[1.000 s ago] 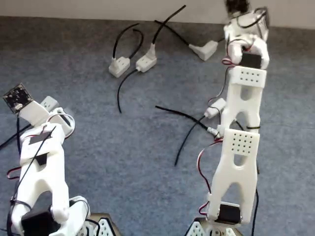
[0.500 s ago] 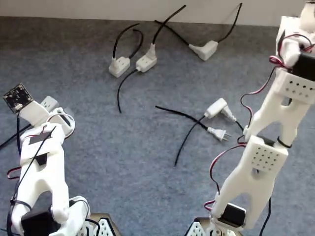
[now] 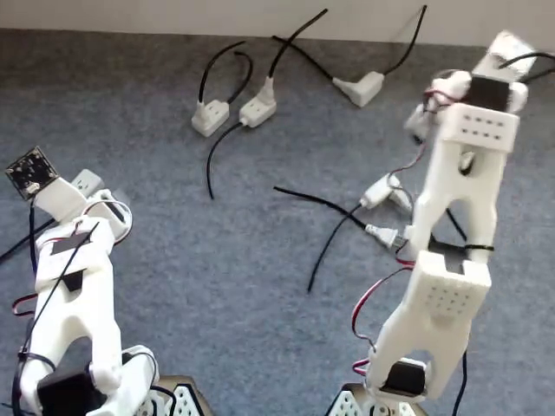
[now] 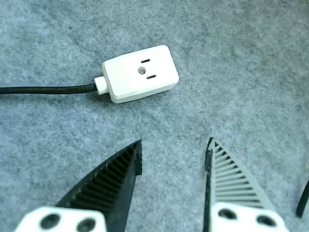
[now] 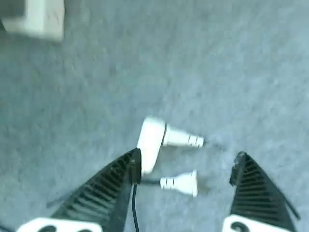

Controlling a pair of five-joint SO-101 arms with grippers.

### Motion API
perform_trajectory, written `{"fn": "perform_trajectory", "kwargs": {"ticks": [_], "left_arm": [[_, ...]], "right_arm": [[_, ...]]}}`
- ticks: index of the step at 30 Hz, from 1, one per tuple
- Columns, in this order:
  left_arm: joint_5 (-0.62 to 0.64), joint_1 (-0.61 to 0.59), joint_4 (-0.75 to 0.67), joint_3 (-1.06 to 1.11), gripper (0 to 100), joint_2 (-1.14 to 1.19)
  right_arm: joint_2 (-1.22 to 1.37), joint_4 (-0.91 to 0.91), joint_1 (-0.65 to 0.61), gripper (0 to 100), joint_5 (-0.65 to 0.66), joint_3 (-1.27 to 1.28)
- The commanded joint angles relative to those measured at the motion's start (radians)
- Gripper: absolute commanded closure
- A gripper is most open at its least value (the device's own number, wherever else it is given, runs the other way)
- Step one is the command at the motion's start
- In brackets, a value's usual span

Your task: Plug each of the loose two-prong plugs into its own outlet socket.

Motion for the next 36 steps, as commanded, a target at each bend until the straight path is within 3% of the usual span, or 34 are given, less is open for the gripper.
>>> {"fn": "perform_trajectory", "kwargs": {"ticks": [1,6,12,19,24,29,36], "left_arm": [[-0.008,0.015,0.008,-0.033,77,-0.025],[-0.008,0.015,0.008,-0.033,77,-0.025],[-0.008,0.015,0.008,-0.033,77,-0.025],[-0.008,0.015,0.008,-0.033,77,-0.025],[-0.008,0.013,0.008,-0.033,77,-0.025],[-0.008,0.015,0.008,-0.033,77,-0.025],[-0.008,0.015,0.006,-0.033,77,-0.025]], "right_arm": [[-0.140,0.035,-0.124,71.3,0.005,0.120],[-0.170,-0.016,-0.202,71.3,-0.112,0.211],[-0.170,-0.182,-0.203,71.6,-0.216,0.450],[-0.168,-0.507,-0.191,89.2,-0.230,0.664],[-0.168,-0.657,-0.125,91.1,-0.224,0.766],[-0.176,-0.599,-0.067,90.2,-0.072,0.723],[-0.176,-0.317,-0.073,71.1,-0.032,0.384]]}}
